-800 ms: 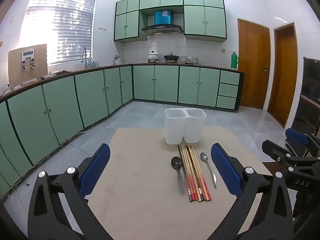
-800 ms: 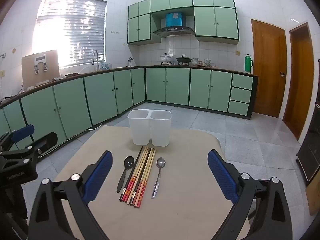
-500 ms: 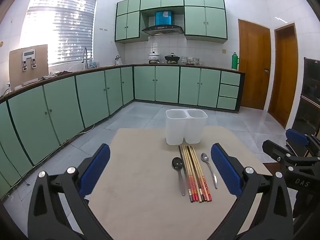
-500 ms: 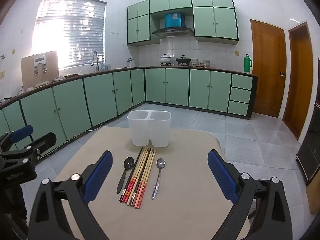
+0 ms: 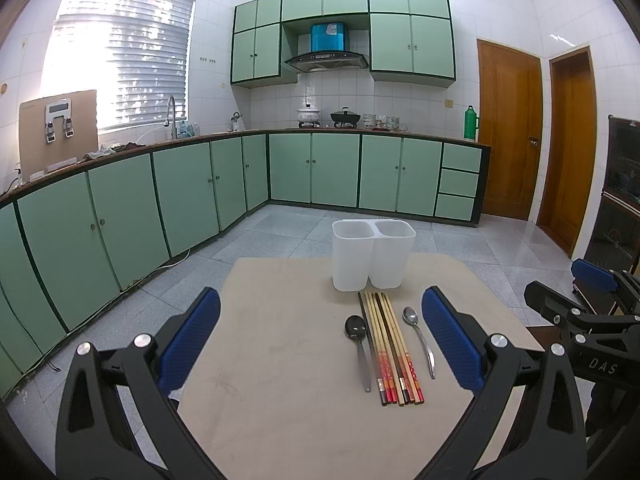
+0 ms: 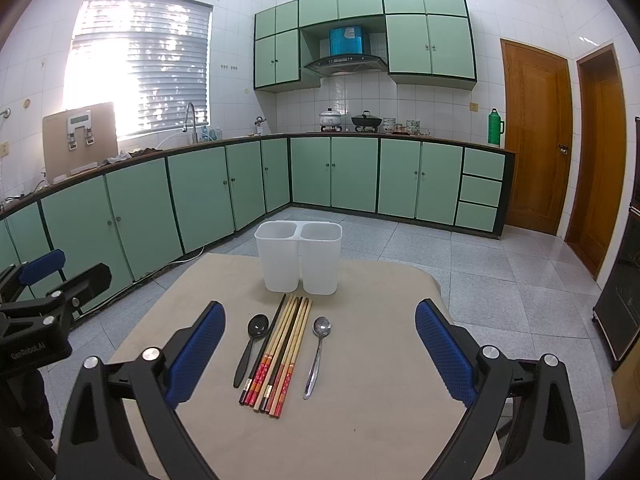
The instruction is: Organize utensils
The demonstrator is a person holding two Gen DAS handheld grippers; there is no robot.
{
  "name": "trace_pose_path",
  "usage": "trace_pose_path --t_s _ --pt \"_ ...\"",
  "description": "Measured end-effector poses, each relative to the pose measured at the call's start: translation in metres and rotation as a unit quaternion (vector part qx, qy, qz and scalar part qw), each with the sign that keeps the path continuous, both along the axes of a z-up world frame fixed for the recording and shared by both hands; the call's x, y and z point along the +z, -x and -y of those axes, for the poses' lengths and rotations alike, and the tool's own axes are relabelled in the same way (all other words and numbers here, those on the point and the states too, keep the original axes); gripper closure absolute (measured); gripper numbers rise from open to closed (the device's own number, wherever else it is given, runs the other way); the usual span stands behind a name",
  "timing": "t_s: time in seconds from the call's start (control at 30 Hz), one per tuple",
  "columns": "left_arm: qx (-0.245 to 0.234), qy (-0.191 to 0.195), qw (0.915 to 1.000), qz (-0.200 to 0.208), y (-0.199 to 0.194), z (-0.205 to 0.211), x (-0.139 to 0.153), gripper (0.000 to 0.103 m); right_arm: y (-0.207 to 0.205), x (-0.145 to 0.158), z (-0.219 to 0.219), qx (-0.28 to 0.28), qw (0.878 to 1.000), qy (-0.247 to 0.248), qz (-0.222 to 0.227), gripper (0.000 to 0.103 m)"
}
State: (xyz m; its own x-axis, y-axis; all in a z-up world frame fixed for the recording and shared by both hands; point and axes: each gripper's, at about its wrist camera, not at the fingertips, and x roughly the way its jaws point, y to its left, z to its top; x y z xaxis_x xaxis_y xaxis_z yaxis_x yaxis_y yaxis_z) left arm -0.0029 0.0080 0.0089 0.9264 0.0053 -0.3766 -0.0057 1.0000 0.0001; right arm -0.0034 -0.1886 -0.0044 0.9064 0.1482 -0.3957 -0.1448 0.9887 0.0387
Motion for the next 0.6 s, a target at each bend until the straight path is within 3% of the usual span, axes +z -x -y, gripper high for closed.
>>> trace_pose_path --t_s 0.6 --pt "0.002 0.000 1.0000 0.002 0.010 0.000 0.005 0.005 0.000 0.001 0.001 0.000 1.000 -0.001 0.001 0.009"
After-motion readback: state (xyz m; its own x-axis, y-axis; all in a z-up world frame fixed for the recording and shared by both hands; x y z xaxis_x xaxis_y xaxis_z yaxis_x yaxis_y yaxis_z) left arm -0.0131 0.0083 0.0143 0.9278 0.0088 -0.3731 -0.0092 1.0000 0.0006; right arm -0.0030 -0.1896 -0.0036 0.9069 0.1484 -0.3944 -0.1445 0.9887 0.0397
